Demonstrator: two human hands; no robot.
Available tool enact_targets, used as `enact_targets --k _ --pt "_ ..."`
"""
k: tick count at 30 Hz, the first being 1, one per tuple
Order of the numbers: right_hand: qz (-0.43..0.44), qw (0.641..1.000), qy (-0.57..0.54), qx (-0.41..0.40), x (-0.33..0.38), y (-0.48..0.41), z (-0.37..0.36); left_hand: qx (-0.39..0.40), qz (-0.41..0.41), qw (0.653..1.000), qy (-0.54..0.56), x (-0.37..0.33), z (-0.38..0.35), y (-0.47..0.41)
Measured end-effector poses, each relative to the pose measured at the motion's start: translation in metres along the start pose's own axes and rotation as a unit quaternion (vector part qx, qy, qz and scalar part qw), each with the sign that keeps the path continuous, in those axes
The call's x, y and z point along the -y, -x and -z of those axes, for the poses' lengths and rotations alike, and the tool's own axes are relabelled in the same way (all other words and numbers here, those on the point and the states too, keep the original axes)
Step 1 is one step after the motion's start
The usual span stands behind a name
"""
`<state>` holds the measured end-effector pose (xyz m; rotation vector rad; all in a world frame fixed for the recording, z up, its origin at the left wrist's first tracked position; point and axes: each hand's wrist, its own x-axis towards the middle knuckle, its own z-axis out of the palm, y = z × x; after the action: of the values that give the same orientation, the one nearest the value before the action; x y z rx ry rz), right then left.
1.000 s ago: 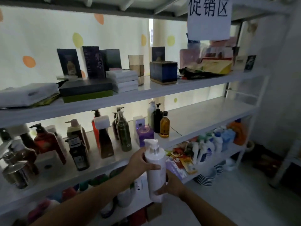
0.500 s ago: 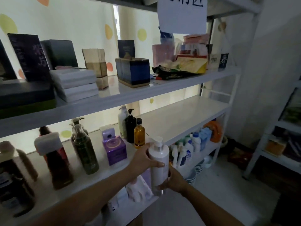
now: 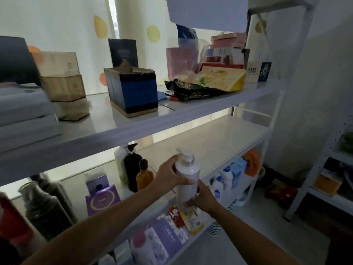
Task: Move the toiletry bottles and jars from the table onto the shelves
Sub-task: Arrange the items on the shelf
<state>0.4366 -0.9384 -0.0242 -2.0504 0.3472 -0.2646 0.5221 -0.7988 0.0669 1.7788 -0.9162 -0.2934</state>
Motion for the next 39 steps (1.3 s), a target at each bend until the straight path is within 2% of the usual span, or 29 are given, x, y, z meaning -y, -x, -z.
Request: enact_targets --k 7,14,18,22,29,39 --pt "0.030 0.999 -0.004 0.023 -0.016 -0.057 0.026 -0.045 0.008 0.999 -0.013 0.004 -0.015 -0.051" --pt "0.025 0.993 0.032 0.107 -0.037 -0.115 0.046 -0.117 0.052 0.992 -0.002 0.016 -0.034 -0.085" --pt "0.016 0.987 -0.023 0.156 -0.048 -0.139 0.052 -0.131 0.055 0.989 -0.035 0.020 -0.045 -0.100" --pt "0.050 0.982 0.045 0.177 -0.042 -0.149 0.049 -0.160 0.057 0.985 -0.021 0.019 -0.054 -0.112" --pt "0.061 0.972 0.036 0.223 -0.048 -0.167 0.050 -0.253 0.144 0.956 -0.045 0.041 -0.060 -0.110" --pt "0.074 0.966 0.048 0.242 -0.049 -0.181 0.042 -0.291 0.251 0.920 -0.079 0.078 -0.098 -0.098"
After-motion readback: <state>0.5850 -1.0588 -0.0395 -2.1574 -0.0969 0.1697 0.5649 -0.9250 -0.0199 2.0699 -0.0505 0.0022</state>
